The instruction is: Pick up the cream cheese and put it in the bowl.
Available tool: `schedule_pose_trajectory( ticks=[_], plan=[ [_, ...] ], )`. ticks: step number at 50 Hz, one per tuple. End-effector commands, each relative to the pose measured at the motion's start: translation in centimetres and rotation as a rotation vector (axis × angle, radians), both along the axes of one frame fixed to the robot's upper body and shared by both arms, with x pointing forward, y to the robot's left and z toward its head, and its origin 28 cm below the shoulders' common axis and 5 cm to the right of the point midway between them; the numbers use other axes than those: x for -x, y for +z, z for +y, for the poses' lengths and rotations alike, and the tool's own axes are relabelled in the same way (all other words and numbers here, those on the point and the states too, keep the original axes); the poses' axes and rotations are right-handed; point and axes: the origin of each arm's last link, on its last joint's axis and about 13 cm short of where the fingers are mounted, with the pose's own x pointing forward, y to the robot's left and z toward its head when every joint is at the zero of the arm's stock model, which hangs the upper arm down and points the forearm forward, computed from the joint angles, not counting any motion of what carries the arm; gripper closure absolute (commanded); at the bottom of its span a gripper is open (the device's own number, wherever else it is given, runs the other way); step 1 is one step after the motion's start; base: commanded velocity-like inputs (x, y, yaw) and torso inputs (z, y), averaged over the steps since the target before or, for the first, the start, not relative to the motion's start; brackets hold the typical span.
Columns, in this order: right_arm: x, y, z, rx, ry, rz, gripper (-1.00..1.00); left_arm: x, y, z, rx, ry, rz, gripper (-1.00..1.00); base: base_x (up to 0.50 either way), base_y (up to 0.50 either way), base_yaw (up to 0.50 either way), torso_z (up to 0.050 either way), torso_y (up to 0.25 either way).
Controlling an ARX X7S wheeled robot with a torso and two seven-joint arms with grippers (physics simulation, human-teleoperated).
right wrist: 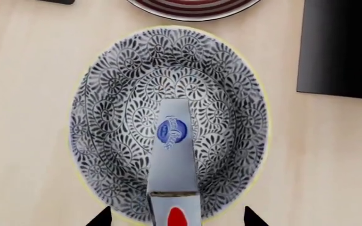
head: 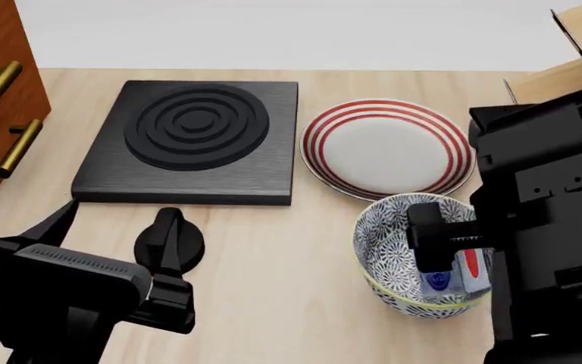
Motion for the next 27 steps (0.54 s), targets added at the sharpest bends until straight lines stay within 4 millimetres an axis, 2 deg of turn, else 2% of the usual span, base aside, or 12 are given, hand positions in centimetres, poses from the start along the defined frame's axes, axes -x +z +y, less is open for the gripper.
schedule_pose_trajectory(
  ticks=[1, 27],
  plan=[
    [0.0, 0.2, 0.0, -0.004, 0.003, -0.007, -1.00, 0.1, 0.0, 0.0, -0.001, -0.002, -0.002, -1.00, 0.00, 0.00, 0.00, 0.000, 0.000],
    [-0.1, 2.4, -0.2, 0.004, 0.014, -0.059, -1.00, 0.8, 0.5, -0.1, 0.002, -0.008, -0.021, -1.00, 0.00, 0.00, 0.00, 0.000, 0.000]
  ],
)
